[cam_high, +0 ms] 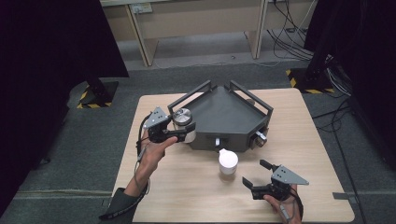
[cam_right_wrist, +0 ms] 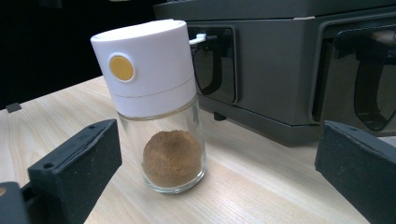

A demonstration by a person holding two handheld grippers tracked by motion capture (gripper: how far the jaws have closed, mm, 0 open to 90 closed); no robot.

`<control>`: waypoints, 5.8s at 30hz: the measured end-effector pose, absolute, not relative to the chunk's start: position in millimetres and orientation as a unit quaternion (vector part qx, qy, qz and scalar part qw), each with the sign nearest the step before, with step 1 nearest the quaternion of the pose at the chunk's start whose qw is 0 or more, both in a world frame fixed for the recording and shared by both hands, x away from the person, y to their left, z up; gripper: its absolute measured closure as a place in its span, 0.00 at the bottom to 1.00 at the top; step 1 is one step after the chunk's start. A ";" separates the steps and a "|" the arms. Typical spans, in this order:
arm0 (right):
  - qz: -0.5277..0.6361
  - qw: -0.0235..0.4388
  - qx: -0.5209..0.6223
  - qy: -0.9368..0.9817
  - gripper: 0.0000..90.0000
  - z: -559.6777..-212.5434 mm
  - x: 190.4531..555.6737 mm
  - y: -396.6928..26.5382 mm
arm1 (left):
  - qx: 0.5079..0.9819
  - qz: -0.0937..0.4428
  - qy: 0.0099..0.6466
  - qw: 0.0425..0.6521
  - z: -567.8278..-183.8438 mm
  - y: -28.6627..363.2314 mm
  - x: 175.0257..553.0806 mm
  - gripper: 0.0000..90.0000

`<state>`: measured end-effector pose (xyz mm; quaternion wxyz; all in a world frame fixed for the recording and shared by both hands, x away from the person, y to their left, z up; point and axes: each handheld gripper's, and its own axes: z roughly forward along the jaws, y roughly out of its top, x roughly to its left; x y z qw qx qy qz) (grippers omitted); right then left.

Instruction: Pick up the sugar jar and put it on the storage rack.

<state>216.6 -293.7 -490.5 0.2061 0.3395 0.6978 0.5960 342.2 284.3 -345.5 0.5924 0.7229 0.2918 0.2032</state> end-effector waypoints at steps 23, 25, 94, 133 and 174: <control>0.597 0.204 0.338 0.698 0.01 -490.5 217.4 -294.9 | 0.709 0.242 0.324 0.578 -344.3 250.7 386.3 0.34; 0.596 0.204 0.338 0.699 0.01 -490.5 217.5 -294.8 | 0.709 0.247 0.324 0.576 -345.2 246.9 388.2 0.34; 0.597 0.202 0.336 0.700 0.01 -490.2 217.2 -295.4 | 0.684 0.280 0.344 0.579 -372.4 233.6 386.2 0.00; 0.598 0.202 0.338 0.698 0.01 -490.6 217.0 -295.3 | 0.672 0.254 0.339 0.607 -390.2 269.6 324.9 0.01; 0.596 0.199 0.336 0.702 0.01 -490.8 217.4 -293.7 | 0.684 0.238 0.315 0.614 -450.2 281.7 288.5 0.00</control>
